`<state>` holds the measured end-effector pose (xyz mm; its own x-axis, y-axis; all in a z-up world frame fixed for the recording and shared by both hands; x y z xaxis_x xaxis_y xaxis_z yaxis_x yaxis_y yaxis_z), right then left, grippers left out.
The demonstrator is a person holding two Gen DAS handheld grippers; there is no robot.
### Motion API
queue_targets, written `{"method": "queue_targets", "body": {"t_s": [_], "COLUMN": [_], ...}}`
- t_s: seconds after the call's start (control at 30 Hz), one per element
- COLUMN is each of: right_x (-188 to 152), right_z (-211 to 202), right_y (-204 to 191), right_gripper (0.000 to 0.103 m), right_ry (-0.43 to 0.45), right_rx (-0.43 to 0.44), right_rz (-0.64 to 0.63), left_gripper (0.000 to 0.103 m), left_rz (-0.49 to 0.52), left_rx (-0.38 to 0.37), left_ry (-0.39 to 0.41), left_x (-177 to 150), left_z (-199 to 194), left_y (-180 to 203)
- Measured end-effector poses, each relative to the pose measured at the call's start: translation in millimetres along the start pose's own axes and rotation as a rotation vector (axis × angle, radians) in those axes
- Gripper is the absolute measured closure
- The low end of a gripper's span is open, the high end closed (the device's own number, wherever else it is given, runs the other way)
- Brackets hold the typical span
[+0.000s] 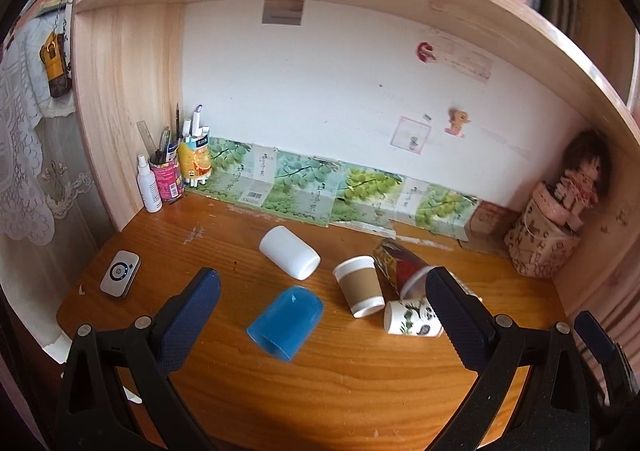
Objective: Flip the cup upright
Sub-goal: 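Close the left tool around the body of the white cup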
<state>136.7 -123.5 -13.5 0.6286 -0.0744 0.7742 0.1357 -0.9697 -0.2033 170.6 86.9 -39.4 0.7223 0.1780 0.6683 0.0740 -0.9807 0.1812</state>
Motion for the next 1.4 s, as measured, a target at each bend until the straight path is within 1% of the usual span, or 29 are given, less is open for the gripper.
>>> {"method": "queue_targets", "body": {"t_s": [0.1,0.2,0.37,0.53,0.67,0.77,0.87,1.0,1.07,1.17,1.23,1.3,1.33,1.4], "right_x": [7.3,12.0,16.2,10.9,7.6,6.0,2.2,3.3,4.2,6.6,7.7,8.4,8.5,8.7], "right_z": [13.8,32.2,63.9,94.1,117.3,133.6,149.5,168.5,177.4,193.9,205.6,214.6,217.5,222.6], "right_y": [-13.4,-26.0,-39.1,-51.7,-60.6,-64.9,-70.8,-70.8,-69.2,-66.0,-65.0,-65.3,-65.1,-64.5], "right_gripper": [0.0,0.0,0.001,0.001,0.001,0.001,0.001,0.001,0.001,0.001,0.001,0.001,0.001,0.0], "right_ry": [-0.018,-0.068,-0.17,-0.278,-0.349,-0.397,-0.45,-0.486,-0.501,-0.533,-0.556,-0.573,-0.577,-0.588], "right_rx": [0.0,0.014,0.009,-0.017,-0.02,-0.028,-0.007,0.012,0.016,0.038,0.053,0.066,0.071,0.073], "right_rz": [-0.045,-0.083,-0.105,-0.131,-0.159,-0.16,-0.183,-0.171,-0.158,-0.148,-0.147,-0.152,-0.154,-0.155], "left_gripper": [0.001,0.001,0.001,0.001,0.003,0.005,0.007,0.007,0.007,0.008,0.008,0.011,0.015,0.016], "left_rz": [-0.032,-0.059,-0.121,-0.205,-0.224,-0.221,-0.219,-0.227,-0.214,-0.183,-0.186,-0.19,-0.189,-0.179], "left_rx": [0.002,0.008,0.004,-0.001,0.002,-0.002,-0.03,-0.045,-0.054,-0.033,-0.026,-0.02,-0.013,0.012], "left_ry": [-0.043,-0.104,-0.238,-0.377,-0.467,-0.516,-0.557,-0.609,-0.63,-0.645,-0.663,-0.685,-0.696,-0.713], "left_x": [9.6,15.7,22.8,28.4,36.2,42.8,49.6,55.2,57.6,61.0,61.6,61.7,61.4,60.7], "left_z": [16.0,35.2,75.5,119.8,156.7,183.2,207.0,231.1,244.0,259.0,267.9,278.3,283.3,291.6], "left_y": [-9.8,-21.3,-42.1,-61.9,-70.0,-71.4,-72.5,-71.6,-67.1,-60.2,-58.5,-57.1,-56.7,-56.3]}}
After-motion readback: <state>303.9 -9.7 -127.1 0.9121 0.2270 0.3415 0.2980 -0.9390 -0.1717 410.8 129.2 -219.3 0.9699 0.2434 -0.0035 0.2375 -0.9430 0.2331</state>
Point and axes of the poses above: each gripper's, at about its wrist camera, not at the fingertips, and z roughly the way its jaws point, y to its right, x to its top, the point moved 2 cm from there along z, roughly the way its jaws point, and after that the axes turned 9 degrees about -y, right-handed, at the moved point
